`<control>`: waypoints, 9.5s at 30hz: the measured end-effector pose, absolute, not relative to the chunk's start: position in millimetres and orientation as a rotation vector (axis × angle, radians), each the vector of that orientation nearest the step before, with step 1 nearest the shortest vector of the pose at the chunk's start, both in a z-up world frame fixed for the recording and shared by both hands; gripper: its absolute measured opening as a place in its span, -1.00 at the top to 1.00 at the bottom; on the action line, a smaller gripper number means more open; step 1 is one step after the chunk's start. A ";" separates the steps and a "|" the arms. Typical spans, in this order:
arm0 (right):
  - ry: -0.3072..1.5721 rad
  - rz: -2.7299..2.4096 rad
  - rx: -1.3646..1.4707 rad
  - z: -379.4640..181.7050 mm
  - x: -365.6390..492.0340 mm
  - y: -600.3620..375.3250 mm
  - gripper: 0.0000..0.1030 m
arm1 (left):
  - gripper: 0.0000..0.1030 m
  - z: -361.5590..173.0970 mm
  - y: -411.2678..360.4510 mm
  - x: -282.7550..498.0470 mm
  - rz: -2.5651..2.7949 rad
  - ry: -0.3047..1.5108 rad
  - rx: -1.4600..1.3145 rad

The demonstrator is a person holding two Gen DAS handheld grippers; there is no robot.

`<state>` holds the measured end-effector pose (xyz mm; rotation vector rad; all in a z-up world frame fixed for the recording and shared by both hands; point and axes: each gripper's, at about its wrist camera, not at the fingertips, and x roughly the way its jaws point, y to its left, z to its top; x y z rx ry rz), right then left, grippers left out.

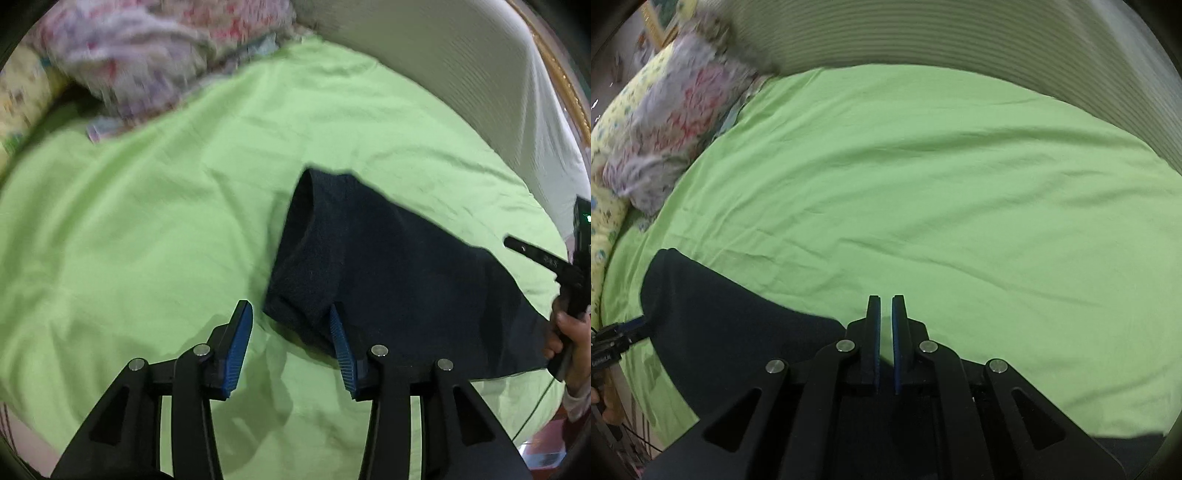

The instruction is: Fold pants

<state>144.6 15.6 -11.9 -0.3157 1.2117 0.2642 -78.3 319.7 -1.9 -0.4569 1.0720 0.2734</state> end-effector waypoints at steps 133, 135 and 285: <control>1.236 0.336 0.341 14.3 25.6 -130.9 0.67 | 0.74 -38.3 54.0 107.3 -0.605 1.353 -0.390; 1.258 0.340 0.337 11.6 30.1 -124.2 0.34 | 0.73 -42.3 64.6 102.0 -0.585 1.359 -0.414; 1.188 0.555 0.249 54.1 109.8 -175.1 0.62 | 0.66 48.6 -14.2 45.9 -0.419 1.156 -0.302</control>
